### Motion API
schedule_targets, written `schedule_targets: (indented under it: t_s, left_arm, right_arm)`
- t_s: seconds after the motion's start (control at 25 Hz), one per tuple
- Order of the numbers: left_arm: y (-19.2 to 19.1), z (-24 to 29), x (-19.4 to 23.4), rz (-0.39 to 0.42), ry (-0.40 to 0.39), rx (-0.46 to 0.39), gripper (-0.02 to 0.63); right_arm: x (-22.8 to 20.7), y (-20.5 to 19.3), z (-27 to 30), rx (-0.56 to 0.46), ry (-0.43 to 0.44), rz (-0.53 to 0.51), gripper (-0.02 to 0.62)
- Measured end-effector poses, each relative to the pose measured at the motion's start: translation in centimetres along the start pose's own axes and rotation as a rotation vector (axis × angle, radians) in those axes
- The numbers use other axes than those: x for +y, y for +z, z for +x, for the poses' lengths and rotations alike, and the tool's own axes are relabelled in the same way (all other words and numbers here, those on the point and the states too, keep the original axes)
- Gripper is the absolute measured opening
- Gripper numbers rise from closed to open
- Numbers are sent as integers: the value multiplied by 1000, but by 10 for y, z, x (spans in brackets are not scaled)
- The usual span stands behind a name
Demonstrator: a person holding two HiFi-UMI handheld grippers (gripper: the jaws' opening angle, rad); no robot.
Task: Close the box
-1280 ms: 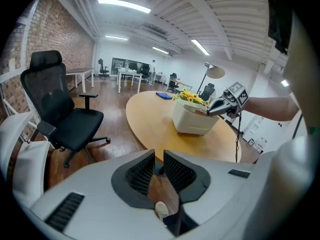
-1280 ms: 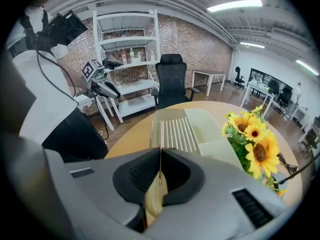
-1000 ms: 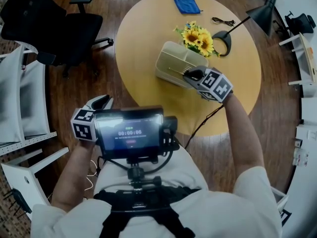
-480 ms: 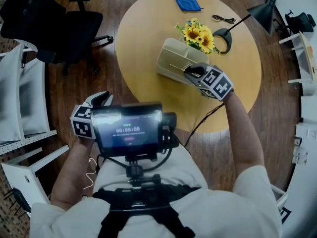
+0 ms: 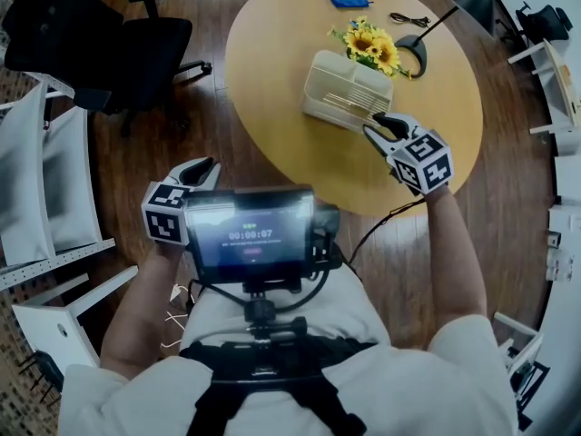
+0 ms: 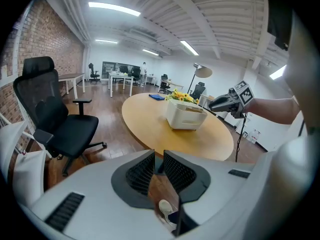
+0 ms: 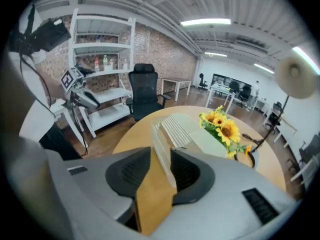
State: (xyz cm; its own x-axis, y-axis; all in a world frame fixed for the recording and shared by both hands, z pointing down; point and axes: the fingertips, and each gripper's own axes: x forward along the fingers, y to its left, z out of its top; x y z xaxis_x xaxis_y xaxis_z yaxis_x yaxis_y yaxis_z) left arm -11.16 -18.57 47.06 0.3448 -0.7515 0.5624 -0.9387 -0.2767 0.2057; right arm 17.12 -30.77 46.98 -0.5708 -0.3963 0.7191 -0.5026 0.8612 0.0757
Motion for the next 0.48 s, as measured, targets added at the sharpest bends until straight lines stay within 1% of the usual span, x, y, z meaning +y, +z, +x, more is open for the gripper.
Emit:
schedule_targets:
  t_s: [0.12, 0.2, 0.32, 0.44, 0.48]
  left_arm:
    - [-24, -30, 5, 19, -31, 0, 61]
    - [-41, -49, 9, 35, -49, 2, 61]
    - [-55, -74, 9, 60, -69, -1, 61]
    - [-71, -101, 14, 92, -84, 0, 61]
    - [-77, -110, 17, 102, -88, 2, 61]
  right_arm:
    - [42, -13, -24, -26, -87, 113, 132]
    - [69, -28, -40, -35, -176, 189, 132]
    - [105, -54, -66, -58, -314, 330, 132]
    - [152, -76, -83, -84, -402, 445, 132]
    - [171, -83, -88, -93, -423, 485, 144]
